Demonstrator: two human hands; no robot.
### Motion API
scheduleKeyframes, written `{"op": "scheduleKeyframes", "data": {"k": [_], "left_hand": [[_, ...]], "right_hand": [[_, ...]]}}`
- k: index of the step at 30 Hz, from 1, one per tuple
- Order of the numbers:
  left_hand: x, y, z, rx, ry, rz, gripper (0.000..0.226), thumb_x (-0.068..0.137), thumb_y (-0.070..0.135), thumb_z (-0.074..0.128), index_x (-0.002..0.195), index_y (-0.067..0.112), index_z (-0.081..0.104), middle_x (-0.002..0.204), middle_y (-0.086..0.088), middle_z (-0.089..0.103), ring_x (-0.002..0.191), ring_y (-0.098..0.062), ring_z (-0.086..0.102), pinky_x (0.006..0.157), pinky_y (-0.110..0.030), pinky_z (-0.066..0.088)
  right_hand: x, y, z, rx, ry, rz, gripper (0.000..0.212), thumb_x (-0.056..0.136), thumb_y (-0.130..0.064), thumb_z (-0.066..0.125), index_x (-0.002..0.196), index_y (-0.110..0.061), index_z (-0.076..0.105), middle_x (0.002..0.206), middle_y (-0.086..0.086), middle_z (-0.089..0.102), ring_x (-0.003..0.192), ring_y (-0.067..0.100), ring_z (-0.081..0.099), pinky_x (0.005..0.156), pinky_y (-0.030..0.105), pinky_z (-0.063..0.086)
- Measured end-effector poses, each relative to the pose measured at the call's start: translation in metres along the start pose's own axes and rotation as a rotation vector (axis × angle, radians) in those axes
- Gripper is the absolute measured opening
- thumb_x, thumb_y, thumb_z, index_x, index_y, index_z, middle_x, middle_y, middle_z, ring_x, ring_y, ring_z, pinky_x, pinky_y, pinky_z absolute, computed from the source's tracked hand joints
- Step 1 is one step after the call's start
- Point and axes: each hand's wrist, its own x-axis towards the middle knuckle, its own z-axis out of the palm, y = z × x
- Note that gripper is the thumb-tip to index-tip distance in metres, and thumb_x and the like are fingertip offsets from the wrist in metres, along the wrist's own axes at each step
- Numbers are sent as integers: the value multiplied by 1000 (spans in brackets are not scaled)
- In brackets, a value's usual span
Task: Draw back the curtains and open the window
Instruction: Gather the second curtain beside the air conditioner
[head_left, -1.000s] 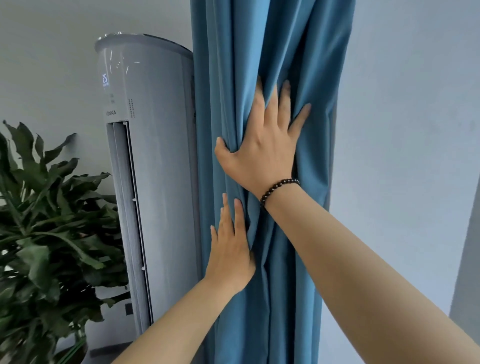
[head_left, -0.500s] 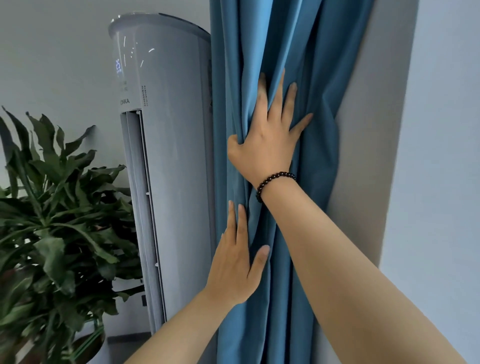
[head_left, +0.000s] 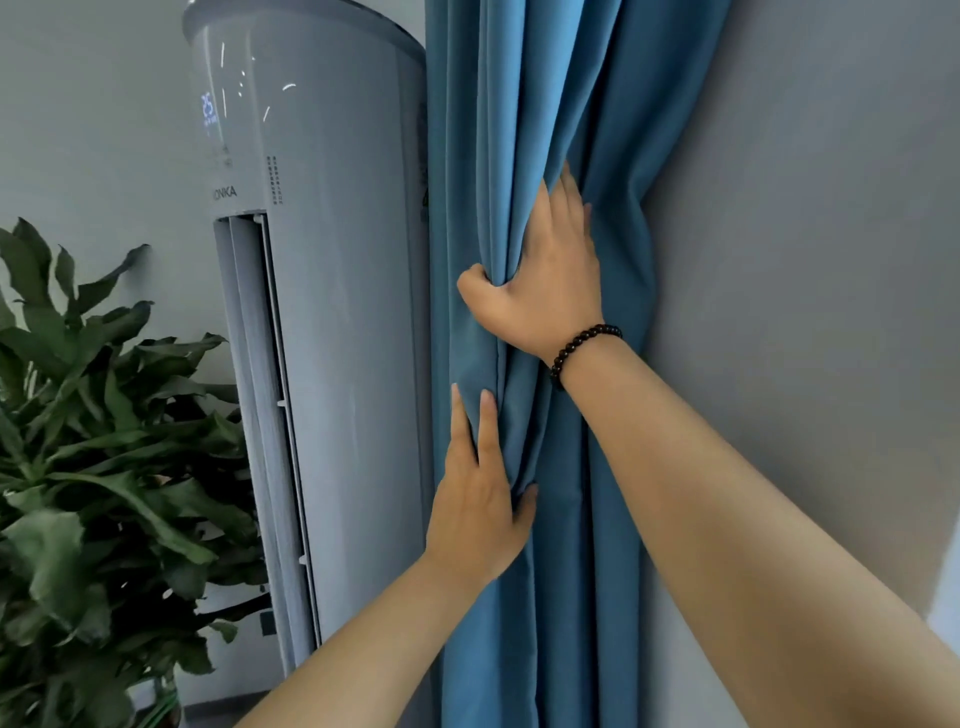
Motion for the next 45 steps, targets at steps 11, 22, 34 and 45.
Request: {"op": "scheduleKeyframes", "data": {"k": [11,22,34,45], "left_hand": [[19,-26,11,24,-112,44,126,83,-5,62,135,46,-41,161,-5,-17,68,-13,44,50,-23,46],[39,-67,34,382,-48,97,97,85,47,64,155,17,3,161,-19,1,142,-55,5,95,-79,31],[66,-108,54,284,-134,155,94,92,63,38,152,19,-19,160,-10,-23,147,-34,-17,114,-64,14],[120,-145,80,242,-128,121,101,88,52,50,150,21,-23,155,-13,-33,145,-36,-21,115,-63,11]], "right_hand": [[18,34,5,-465,171,51,89,69,-66,55,142,-18,38,157,18,16,145,44,4,105,74,1],[32,69,30,-415,-77,87,93,71,-50,54,151,-21,16,160,13,-1,146,33,-14,108,70,-4],[61,103,80,-382,-97,64,94,71,-46,51,153,-26,8,160,14,-8,145,34,-17,107,71,-5],[95,152,152,-334,-130,40,93,74,-44,51,153,-26,3,159,14,-12,144,35,-19,107,72,-5]]}}
